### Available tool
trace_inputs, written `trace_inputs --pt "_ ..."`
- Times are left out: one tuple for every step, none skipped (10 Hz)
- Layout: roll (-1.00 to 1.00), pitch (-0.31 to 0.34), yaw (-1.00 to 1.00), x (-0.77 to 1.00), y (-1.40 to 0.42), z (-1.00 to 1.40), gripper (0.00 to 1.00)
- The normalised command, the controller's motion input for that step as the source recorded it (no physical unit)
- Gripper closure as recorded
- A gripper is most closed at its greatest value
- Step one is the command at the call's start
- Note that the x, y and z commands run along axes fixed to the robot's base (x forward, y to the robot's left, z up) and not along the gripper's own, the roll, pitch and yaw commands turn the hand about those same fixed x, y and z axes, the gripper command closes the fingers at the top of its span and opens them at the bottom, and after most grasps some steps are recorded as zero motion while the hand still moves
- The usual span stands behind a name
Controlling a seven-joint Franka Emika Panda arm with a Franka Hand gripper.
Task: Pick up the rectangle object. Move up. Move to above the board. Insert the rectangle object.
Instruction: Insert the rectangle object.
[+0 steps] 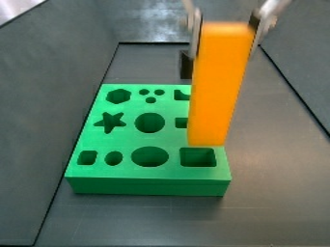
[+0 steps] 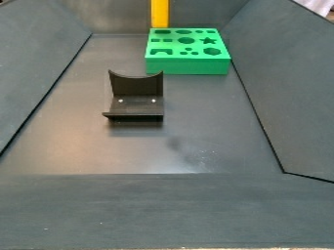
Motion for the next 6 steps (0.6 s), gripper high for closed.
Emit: trace_inputs --pt "0.07 0.0 0.32 0.0 -0.19 -0.19 1.0" --pt "0.04 0.0 0.13 0.0 -0.17 -0.06 1.0" --pt "0.04 0.0 0.0 0.0 -0.17 0.0 1.0" --pt "0.04 0.0 -0.03 0.0 -0.26 -0.02 1.0" --pt "0.07 0.0 -0.11 0.07 -0.26 -0.07 1.0" --pt "0.07 0.0 -0.12 0.09 -0.16 -0.12 1.0"
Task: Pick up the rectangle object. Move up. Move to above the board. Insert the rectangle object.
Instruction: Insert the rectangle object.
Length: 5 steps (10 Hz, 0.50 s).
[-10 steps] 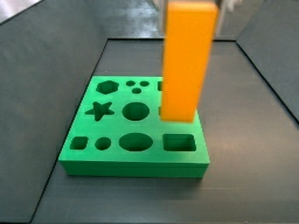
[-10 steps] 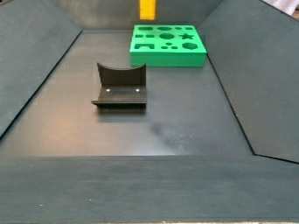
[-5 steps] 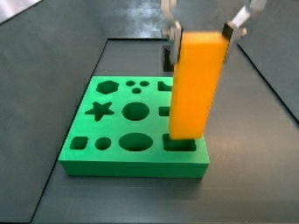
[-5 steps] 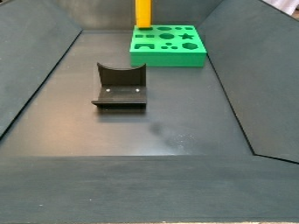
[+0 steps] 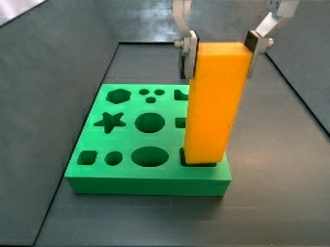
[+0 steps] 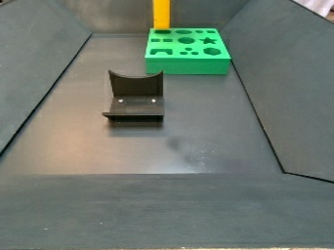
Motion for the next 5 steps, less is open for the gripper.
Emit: trace_inputs --pt "0.08 0.0 -0.03 0.1 0.0 -0.15 1.0" --pt "0.1 0.003 0.0 0.08 0.06 -0.16 1.0" --pt "0.07 0.0 0.0 0.0 0.09 -0.11 1.0" --pt "0.02 0.0 0.0 0.0 0.0 -0.02 1.0" --pt "0.02 0.0 0.0 0.0 0.0 -0.03 1.0"
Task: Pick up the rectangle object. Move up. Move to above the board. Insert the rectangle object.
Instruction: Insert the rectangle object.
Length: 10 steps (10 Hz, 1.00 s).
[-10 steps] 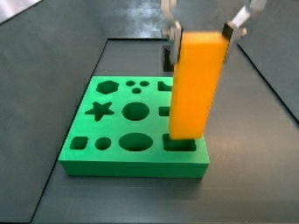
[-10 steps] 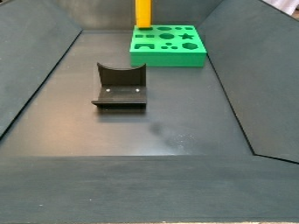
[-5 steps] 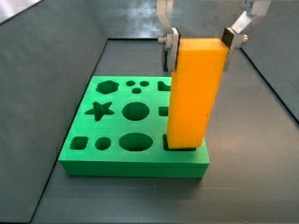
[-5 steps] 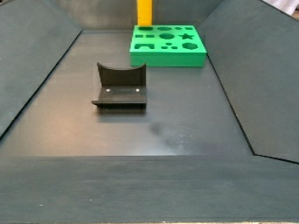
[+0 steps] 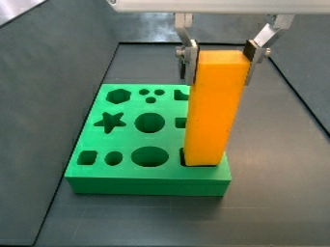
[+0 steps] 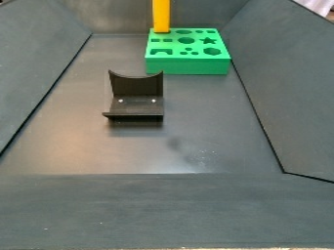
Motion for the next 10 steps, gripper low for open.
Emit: trace_inputs --pt "0.01 0.0 -0.03 0.0 0.0 -0.02 1.0" --pt "0.01 0.0 -0.09 0.0 0.0 -0.05 1.0" --pt "0.02 0.0 -0.14 0.0 0.0 -0.07 1.0" --pt "0.03 0.0 -0.15 0.0 0.0 -0.06 1.0" --pt "0.05 0.0 -0.15 0.0 0.0 -0.07 1.0" --pt "0.07 0.0 -0.15 0.0 0.0 -0.11 1.0" --pt "0.09 0.0 -0.17 0.0 -0.03 -0.15 1.0" --pt "0.14 0.0 -0.19 0.0 -0.14 -0.19 1.0" --pt "0.17 0.0 -0.18 0.0 -0.17 -0.23 1.0" --pt "0.26 0.0 -0.05 0.0 -0.2 -0.29 1.0"
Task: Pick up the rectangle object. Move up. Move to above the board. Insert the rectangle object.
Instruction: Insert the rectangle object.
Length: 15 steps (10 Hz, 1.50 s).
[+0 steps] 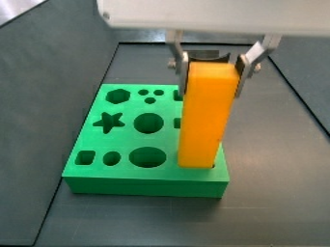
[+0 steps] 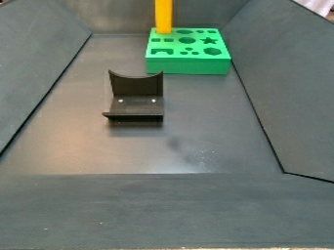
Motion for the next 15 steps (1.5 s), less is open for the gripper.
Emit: trace_inputs --pt "0.38 0.0 0.05 0.0 -0.25 -0.41 1.0" --pt "0.38 -0.013 0.15 0.02 -0.19 -0.54 1.0" --pt "0.28 -0.037 0.19 0.1 -0.08 -0.69 1.0" --pt "0.0 -0.071 0.18 0.26 0.0 -0.81 1.0" --pt "-0.03 -0.06 0.14 0.34 0.0 -0.72 1.0" --pt "-0.01 -0.02 0.0 0.21 0.0 -0.6 1.0" --pt "-0.05 0.0 0.0 0.16 0.0 -0.39 1.0" --pt "-0.04 0.0 0.0 0.14 0.0 -0.2 1.0" --pt "-0.05 0.0 0.0 0.0 0.0 -0.05 1.0" --pt "-0.06 0.0 0.0 0.0 0.01 0.0 1.0" --pt "-0.07 -0.01 0.0 0.0 0.02 0.0 1.0" --pt "-0.03 0.0 0.0 0.0 0.0 0.0 1.0" --pt "-0.08 0.0 0.0 0.0 0.0 -0.02 1.0" --pt "-0.06 0.0 0.0 0.0 0.0 -0.01 1.0" --pt "-0.05 -0.029 0.04 -0.03 0.0 -0.05 1.0"
